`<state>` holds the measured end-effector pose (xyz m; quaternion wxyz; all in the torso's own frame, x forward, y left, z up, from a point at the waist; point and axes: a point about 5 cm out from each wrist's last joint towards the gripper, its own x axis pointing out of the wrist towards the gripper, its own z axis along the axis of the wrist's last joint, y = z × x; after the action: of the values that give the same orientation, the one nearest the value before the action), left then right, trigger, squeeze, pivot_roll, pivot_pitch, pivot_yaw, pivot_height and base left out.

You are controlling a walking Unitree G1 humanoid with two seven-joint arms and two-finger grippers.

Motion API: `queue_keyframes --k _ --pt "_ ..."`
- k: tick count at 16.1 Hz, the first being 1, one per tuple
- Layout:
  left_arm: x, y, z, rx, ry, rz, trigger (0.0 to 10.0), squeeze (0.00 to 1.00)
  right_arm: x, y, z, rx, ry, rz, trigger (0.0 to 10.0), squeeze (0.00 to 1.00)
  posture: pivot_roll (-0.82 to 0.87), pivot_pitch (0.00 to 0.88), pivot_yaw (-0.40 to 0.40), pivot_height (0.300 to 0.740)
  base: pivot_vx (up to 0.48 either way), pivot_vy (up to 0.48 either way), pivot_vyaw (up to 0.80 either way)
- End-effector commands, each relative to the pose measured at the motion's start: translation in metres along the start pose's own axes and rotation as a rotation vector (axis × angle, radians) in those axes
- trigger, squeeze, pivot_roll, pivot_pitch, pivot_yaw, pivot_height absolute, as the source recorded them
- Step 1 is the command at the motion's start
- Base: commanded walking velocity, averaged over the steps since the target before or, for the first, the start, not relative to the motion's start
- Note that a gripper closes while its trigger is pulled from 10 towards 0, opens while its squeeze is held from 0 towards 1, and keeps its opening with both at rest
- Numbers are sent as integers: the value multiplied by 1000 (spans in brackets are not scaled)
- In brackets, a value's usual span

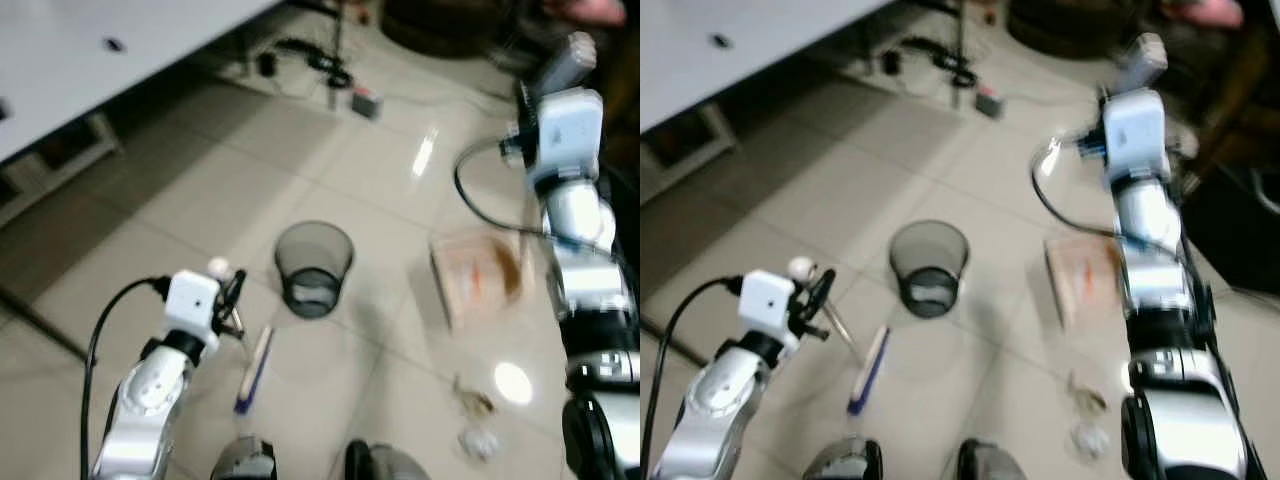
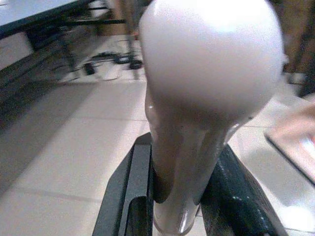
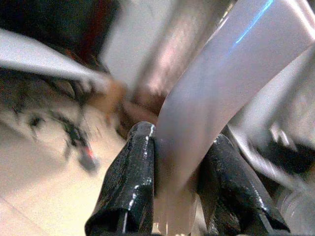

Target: Sweep floor

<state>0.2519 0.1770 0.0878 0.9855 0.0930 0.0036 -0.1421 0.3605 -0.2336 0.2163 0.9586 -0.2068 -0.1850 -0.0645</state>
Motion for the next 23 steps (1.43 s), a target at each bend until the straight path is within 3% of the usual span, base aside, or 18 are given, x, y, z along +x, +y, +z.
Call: queue_keyframes --k 1,3,7,9,12,17,23 --pt "7 -6 11 11 -55 -41 10000 0 1 -18 11 15 -55 -93 10000 0 63 140 -17 740 0 0 -800" --pt "11 -18 25 -11 -106 -78 10000 0 -14 -16 -18 62 105 -155 10000 0 42 144 -3 740 0 0 -769" --pt "12 -26 32 -34 -142 -79 10000 0 -27 -13 -19 200 97 -189 10000 0 17 151 10 740 0 0 -738" --pt "20 -23 37 -54 -148 -50 10000 0 -29 -13 -16 218 102 -208 10000 0 -3 153 15 740 0 0 -800" --pt "30 -20 42 -66 -145 -22 10000 0 -46 1 -33 285 185 -216 10000 0 -18 155 24 740 0 0 -800" --pt "38 1 36 -67 -104 67 10000 0 -65 -10 -42 350 252 -264 10000 0 -48 163 24 740 0 0 -800" --pt "34 3 25 -93 -73 110 10000 0 -70 0 -38 361 259 -195 10000 0 -48 172 12 740 0 0 -800"
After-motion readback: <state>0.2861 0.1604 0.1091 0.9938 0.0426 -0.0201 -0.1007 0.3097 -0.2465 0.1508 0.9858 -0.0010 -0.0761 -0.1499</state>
